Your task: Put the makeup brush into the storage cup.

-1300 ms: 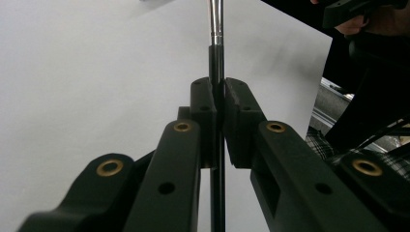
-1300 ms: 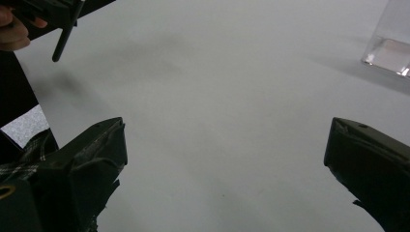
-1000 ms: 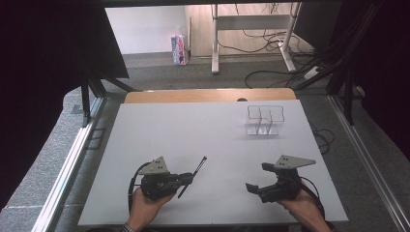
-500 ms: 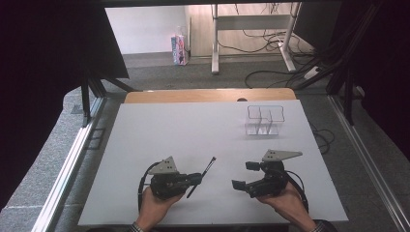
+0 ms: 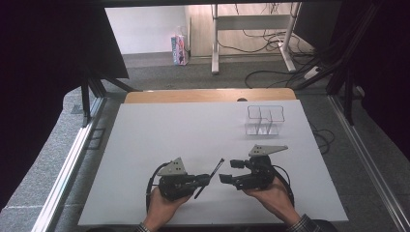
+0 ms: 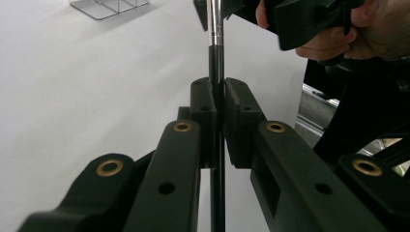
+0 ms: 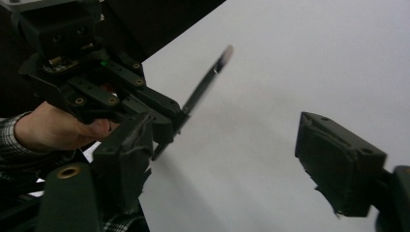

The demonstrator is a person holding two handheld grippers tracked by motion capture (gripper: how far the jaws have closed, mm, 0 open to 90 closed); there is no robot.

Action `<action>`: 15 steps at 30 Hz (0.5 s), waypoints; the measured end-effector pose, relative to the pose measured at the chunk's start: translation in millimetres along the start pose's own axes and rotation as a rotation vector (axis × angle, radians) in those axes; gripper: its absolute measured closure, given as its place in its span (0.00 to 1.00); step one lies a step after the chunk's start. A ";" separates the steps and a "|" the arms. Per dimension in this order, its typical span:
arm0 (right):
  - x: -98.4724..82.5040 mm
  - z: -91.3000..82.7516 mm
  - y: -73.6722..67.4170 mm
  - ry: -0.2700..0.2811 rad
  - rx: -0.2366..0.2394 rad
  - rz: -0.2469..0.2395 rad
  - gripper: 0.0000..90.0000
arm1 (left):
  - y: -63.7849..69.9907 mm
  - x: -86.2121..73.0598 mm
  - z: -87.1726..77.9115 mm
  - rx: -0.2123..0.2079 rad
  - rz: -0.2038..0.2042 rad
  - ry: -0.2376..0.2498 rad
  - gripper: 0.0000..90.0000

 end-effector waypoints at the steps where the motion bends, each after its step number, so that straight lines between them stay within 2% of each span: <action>1: 0.2 1.3 -0.3 -0.003 0.007 0.000 0.31 | 0.3 0.2 0.6 0.002 0.003 0.000 0.94; 13: 2.3 10.1 -6.0 -0.015 0.123 0.070 0.69 | 4.7 -0.3 8.5 -0.012 0.021 -0.015 0.94; 15: 2.2 11.0 -6.2 -0.015 0.137 0.087 0.83 | 5.8 -0.8 9.9 -0.016 0.024 -0.021 0.93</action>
Point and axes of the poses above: each handheld gripper's, and its own axes: z roughly forward along the jaws, x roughly out of its top, y roughly to its right, the point moved 9 cm from there along z, roughly forward along the jaws, and after that the axes turned 1 degree about -y, right-handed, at the moved point
